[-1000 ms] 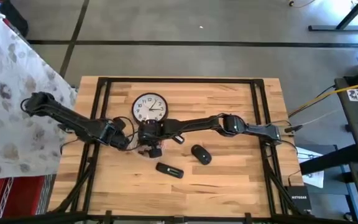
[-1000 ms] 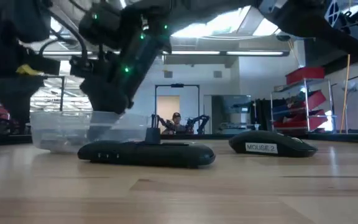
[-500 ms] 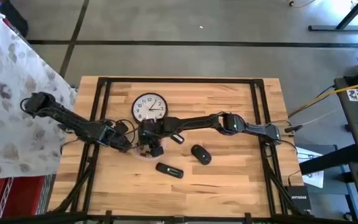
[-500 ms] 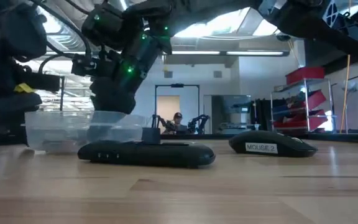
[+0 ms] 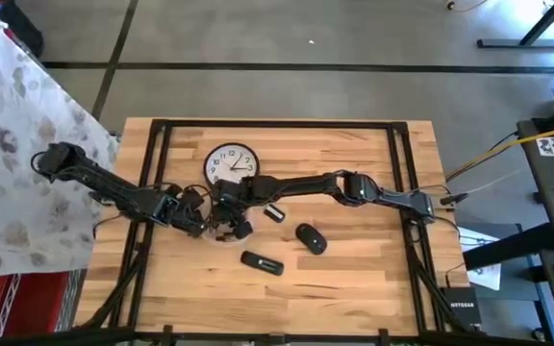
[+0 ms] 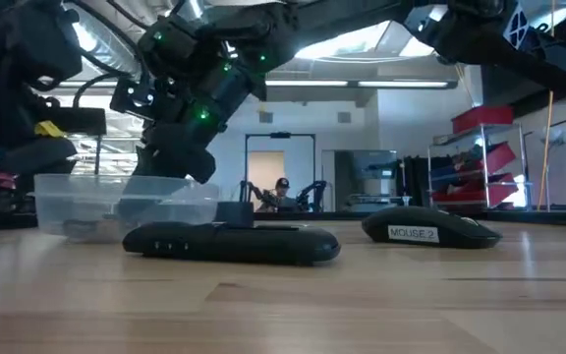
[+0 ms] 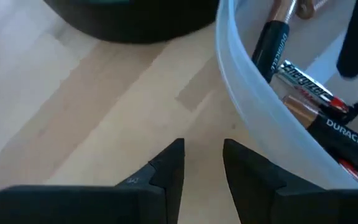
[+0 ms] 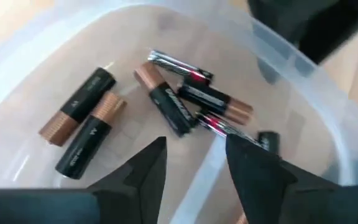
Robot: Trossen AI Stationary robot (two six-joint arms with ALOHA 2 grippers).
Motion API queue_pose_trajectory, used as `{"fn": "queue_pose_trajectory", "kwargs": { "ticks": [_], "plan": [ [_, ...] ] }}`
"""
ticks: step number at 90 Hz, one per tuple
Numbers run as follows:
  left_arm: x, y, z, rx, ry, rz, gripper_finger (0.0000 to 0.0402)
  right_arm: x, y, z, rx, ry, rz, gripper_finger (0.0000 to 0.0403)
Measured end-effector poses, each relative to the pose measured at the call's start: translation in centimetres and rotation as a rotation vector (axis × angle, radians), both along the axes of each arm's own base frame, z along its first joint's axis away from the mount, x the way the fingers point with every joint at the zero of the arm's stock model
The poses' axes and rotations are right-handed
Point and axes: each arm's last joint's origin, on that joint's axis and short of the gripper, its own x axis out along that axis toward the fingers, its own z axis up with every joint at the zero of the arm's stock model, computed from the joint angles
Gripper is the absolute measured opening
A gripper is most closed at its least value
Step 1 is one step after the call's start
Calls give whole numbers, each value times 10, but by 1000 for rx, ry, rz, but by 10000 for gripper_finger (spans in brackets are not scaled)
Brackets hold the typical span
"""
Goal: Insert battery
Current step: Insert the silver battery into the remote control
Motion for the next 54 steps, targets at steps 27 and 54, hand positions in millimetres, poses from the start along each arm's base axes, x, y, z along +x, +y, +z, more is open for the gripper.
{"fn": "queue_pose_trajectory", "kwargs": {
  "ticks": [27,54],
  "plan": [
    [4,1,2,80,-20,-51,96,-2,-1,2,-88,17,40,151],
    [5,1,3,145,-26,-74,96,-6,-5,7,-203,45,37,151]
  ]
}}
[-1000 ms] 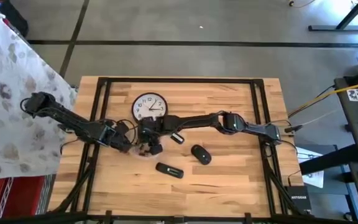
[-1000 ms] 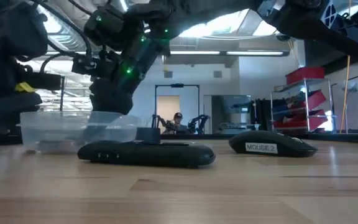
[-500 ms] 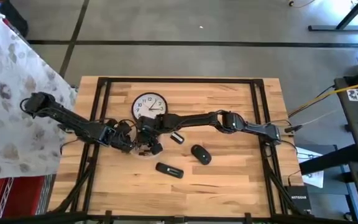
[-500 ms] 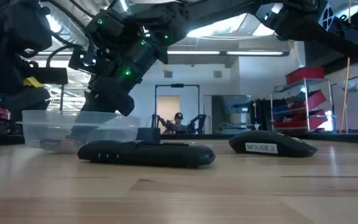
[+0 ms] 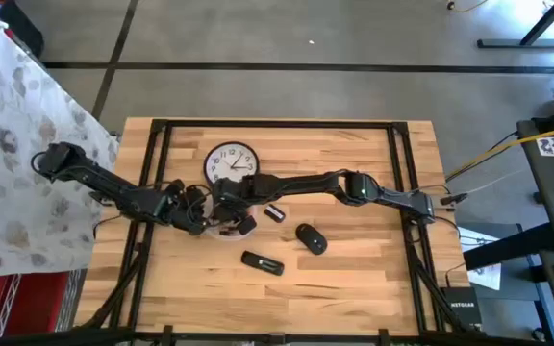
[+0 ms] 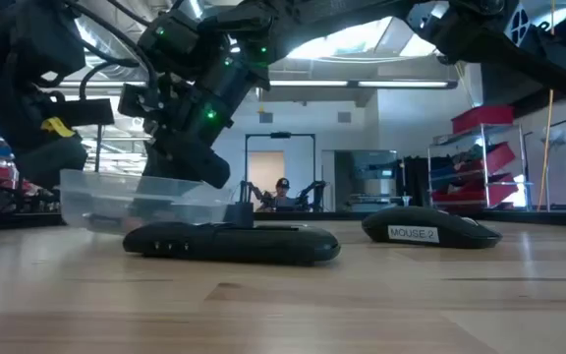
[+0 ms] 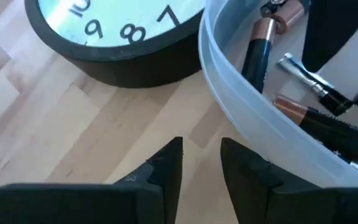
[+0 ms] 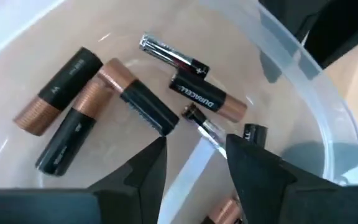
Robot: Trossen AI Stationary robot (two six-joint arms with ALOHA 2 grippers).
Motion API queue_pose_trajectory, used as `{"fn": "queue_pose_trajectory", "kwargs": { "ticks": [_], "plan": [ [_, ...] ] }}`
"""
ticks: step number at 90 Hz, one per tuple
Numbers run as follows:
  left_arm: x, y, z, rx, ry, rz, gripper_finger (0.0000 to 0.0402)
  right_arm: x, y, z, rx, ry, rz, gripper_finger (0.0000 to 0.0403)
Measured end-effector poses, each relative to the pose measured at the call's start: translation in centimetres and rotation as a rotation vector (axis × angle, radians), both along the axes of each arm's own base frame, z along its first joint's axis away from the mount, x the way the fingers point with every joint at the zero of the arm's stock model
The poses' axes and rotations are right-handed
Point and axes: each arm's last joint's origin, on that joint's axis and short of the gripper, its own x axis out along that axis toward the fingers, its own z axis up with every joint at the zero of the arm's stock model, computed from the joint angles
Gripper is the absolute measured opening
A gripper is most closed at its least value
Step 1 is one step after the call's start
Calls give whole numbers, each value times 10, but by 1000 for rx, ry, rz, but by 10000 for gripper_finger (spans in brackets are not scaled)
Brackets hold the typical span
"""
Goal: Insert battery
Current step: Insert the silver battery into the remote control
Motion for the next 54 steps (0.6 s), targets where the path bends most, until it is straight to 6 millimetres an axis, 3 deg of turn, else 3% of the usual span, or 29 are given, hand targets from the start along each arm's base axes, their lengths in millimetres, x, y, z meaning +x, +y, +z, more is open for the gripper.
{"fn": "queue_pose_trajectory", "kwargs": {
  "ticks": [20,54],
  "plan": [
    [0,0,0,11,-6,3,96,0,-2,-2,-38,4,36,151],
    [1,0,1,-1,-12,6,96,-5,-9,-12,99,73,-178,148]
  ]
}}
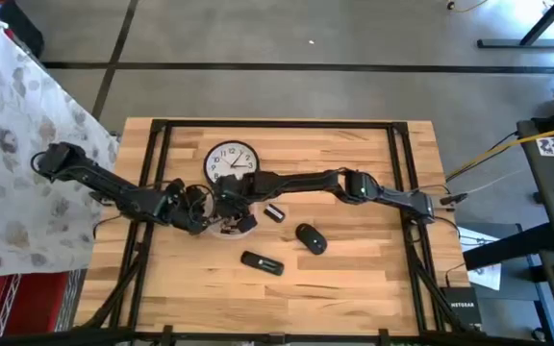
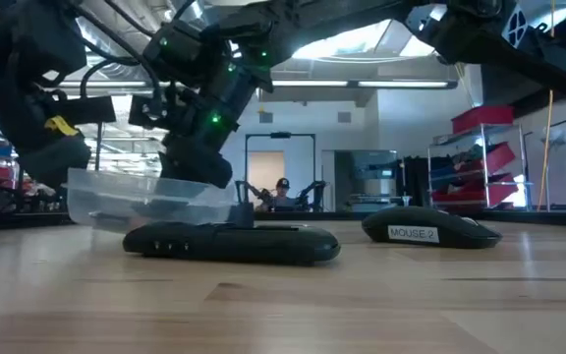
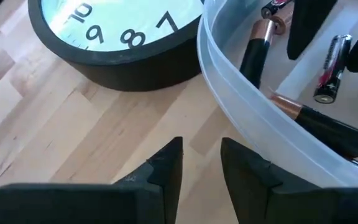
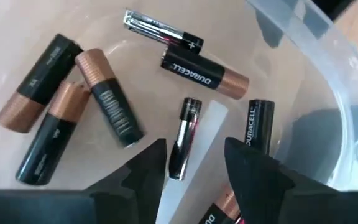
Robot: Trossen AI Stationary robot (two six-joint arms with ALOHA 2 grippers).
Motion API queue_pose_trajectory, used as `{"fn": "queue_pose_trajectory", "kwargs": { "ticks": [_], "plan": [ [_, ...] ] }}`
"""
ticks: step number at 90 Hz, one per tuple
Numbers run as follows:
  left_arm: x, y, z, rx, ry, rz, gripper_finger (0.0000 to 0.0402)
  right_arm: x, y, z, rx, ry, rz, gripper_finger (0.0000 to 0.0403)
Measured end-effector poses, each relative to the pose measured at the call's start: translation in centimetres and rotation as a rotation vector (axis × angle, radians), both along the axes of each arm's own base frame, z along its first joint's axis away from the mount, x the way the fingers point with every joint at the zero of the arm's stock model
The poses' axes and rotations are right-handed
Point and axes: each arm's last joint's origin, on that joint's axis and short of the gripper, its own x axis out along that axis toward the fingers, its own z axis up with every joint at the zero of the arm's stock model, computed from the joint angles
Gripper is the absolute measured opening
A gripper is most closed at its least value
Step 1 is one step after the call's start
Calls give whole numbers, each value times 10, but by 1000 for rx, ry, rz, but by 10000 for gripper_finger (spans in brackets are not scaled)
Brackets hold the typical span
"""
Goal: Insert battery
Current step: Insert the silver battery into the remote control
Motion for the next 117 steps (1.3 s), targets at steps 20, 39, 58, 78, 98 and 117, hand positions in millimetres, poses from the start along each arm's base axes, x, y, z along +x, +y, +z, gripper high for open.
{"fn": "queue_pose_trajectory", "kwargs": {
  "ticks": [20,39,58,78,98,117],
  "plan": [
    [0,0,0,-2,0,7,96,-1,1,-8,54,15,-105,59],
    [-1,0,0,-9,-3,20,96,-1,1,-9,82,14,-159,12],
    [-2,1,-1,-22,-13,47,96,-2,2,4,103,5,-198,3],
    [-11,4,-2,-21,32,138,96,-7,11,35,86,-22,-198,3],
    [-13,5,-2,-17,39,158,96,-11,18,42,101,-5,-184,1],
    [-13,5,-2,-15,37,157,96,-11,22,32,190,21,-114,41]
  ]
}}
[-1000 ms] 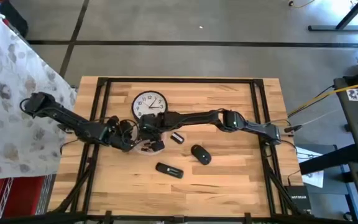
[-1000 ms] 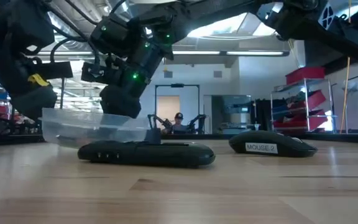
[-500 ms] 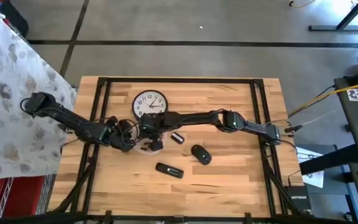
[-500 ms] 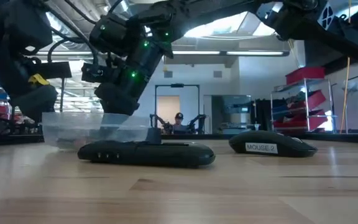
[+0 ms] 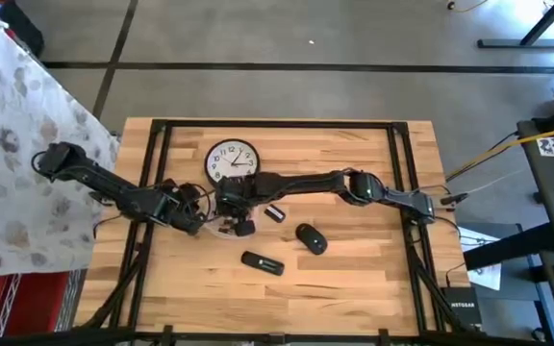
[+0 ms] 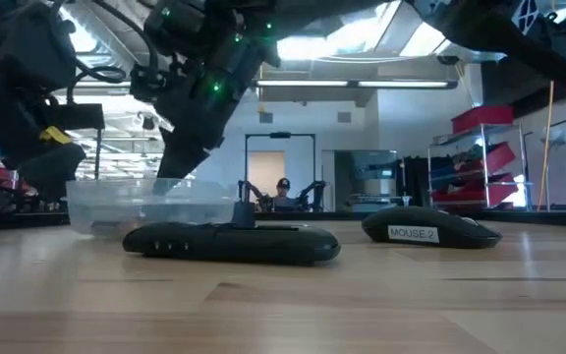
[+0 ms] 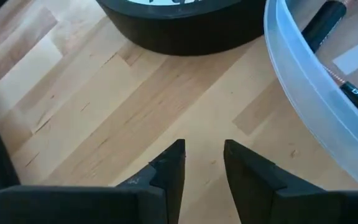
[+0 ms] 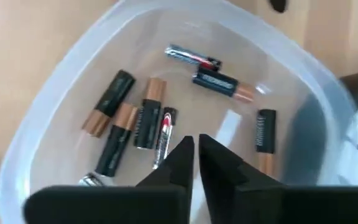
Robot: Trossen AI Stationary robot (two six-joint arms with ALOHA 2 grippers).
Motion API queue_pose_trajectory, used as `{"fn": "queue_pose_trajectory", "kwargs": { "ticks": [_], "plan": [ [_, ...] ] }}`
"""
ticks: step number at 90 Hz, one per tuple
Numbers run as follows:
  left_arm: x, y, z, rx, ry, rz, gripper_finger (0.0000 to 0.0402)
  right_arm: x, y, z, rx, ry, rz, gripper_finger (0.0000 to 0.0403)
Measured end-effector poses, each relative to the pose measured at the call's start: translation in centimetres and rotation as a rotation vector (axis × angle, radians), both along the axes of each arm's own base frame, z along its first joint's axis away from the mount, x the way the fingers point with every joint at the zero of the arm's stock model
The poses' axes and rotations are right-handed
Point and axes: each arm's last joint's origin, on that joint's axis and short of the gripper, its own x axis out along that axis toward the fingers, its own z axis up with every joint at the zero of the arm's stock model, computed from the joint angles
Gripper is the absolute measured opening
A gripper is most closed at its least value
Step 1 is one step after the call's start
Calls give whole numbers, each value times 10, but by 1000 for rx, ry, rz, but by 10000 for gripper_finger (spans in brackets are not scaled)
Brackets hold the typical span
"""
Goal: Insert battery
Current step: Insert the silver battery into the remote control
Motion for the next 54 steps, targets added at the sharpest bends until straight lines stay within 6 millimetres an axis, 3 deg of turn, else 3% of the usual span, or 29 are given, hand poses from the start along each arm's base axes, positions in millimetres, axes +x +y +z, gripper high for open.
{"fn": "queue_pose_trajectory", "kwargs": {
  "ticks": [16,28,41,54],
  "plan": [
    [0,0,0,0,3,0,96,-4,2,-19,35,34,28,132],
    [0,0,0,1,4,0,96,-4,2,-33,50,14,-19,175],
    [0,0,0,0,1,0,96,-4,1,-44,45,-22,-109,179],
    [0,0,0,-2,-4,0,96,-6,1,-52,51,-3,-167,148]
  ]
}}
